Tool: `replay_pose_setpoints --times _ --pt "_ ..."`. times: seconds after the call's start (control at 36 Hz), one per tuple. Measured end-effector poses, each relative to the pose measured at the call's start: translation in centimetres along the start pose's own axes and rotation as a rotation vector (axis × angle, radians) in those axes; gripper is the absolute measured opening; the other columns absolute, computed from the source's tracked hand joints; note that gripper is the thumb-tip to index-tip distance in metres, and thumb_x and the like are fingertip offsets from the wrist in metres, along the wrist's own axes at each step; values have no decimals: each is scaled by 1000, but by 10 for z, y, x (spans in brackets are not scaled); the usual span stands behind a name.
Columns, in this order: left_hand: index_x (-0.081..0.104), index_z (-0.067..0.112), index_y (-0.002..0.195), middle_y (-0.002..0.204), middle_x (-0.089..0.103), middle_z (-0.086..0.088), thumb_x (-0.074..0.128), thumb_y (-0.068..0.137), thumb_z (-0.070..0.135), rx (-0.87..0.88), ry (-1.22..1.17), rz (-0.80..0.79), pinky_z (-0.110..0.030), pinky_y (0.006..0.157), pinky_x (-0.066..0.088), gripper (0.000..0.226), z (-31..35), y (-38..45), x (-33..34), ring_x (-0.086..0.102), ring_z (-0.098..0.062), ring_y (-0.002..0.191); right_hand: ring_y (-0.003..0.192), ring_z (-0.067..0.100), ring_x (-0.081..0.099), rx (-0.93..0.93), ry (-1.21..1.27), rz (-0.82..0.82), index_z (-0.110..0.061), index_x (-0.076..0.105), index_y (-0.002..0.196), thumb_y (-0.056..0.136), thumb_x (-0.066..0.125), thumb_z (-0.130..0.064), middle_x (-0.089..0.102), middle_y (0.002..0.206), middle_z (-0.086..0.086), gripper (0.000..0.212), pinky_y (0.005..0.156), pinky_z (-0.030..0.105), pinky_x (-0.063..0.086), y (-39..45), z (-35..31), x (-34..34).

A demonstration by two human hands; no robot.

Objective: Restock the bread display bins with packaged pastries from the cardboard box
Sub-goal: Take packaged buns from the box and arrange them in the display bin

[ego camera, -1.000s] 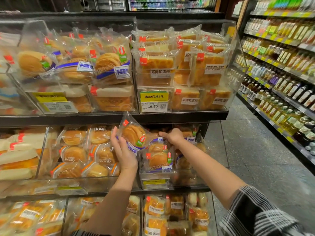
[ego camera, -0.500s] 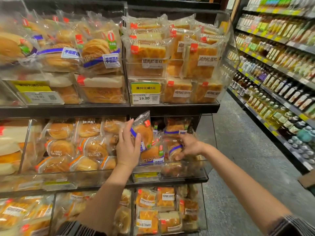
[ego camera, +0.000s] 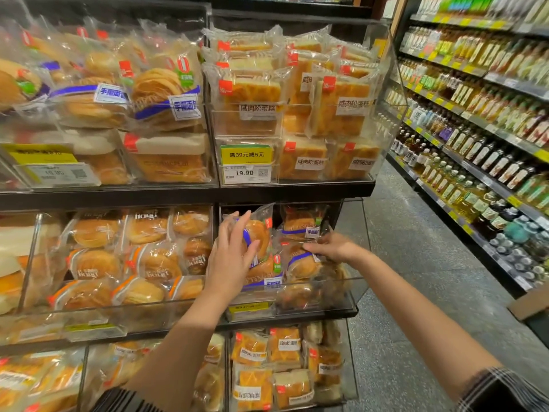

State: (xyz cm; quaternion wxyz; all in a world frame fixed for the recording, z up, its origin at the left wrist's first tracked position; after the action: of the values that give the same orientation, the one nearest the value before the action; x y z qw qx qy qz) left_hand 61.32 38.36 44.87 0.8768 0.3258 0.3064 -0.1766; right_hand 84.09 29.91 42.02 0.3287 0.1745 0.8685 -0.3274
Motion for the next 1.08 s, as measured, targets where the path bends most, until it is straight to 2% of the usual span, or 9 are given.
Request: replay_pose_setpoints --times 0.06,0.17,0.31,0.44,0.69,0.83,0.92,0.97,1.08 --pt "29 26 148 148 31 -6 50 97 26 -5 -97 54 -33 102 41 54 0 0 -3 42 -20 130 120 25 55 -7 41 -4 -10 54 131 68 75 -58 57 133 6 83 105 38 42 -1 1 4" --pt "22 30 142 151 29 -8 46 99 17 -9 -227 155 5 98 15 51 -2 -3 -7 22 4 130 105 20 60 27 218 -23 -15 59 114 66 86 -28 65 115 4 57 96 34 46 -3 7 10" --pt "19 27 141 151 30 -12 43 100 15 -56 -305 247 -4 106 16 50 -13 -5 -12 25 -10 137 102 23 65 52 316 25 -6 59 122 56 90 -24 68 114 9 75 93 36 51 -7 11 13" --pt "22 22 143 151 31 -13 44 99 10 -30 -275 226 6 99 13 51 -12 -5 -10 20 5 129 92 16 57 -18 427 357 -7 53 122 65 87 -14 62 110 7 67 49 10 41 -7 3 -3" --pt "23 21 144 149 35 -14 38 96 27 18 -214 196 5 100 13 50 -14 -3 -7 23 9 128 114 25 58 -72 259 387 -10 55 125 65 87 -28 62 121 6 71 94 35 47 12 -20 14" --pt "10 28 146 148 38 -10 39 96 33 40 -269 189 -27 103 38 58 -15 -3 -7 52 -29 121 119 29 54 -44 176 416 -8 48 128 67 86 -32 60 123 10 76 98 40 47 9 -18 22" --pt "4 40 145 151 36 -5 36 94 39 73 -294 183 -29 91 48 61 -12 -5 -9 63 -21 101 128 31 45 -73 94 578 -8 28 146 67 86 -30 45 136 14 100 106 43 42 -5 -25 18" --pt "5 42 144 151 35 -4 36 93 39 107 -319 174 -7 79 43 59 -12 -5 -8 62 -8 81 129 26 43 -182 45 711 -11 32 145 77 79 -26 42 138 10 83 107 40 40 -25 -40 14" --pt "3 41 145 152 32 -4 35 95 41 136 -362 135 -6 72 42 59 -12 -6 -7 58 -1 70 118 22 47 -720 59 727 -10 60 120 83 62 -8 53 122 8 37 103 39 40 -71 -89 18"
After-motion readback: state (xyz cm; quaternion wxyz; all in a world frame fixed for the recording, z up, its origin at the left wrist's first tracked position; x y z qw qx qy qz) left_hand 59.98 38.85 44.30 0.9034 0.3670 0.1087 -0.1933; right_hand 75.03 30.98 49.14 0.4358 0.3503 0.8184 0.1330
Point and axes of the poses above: each hand's wrist, its own y-axis towards the middle knuckle, its own x-axis out of the palm, z = x × y, the point moved 4 cm from there along y, towards the middle knuckle
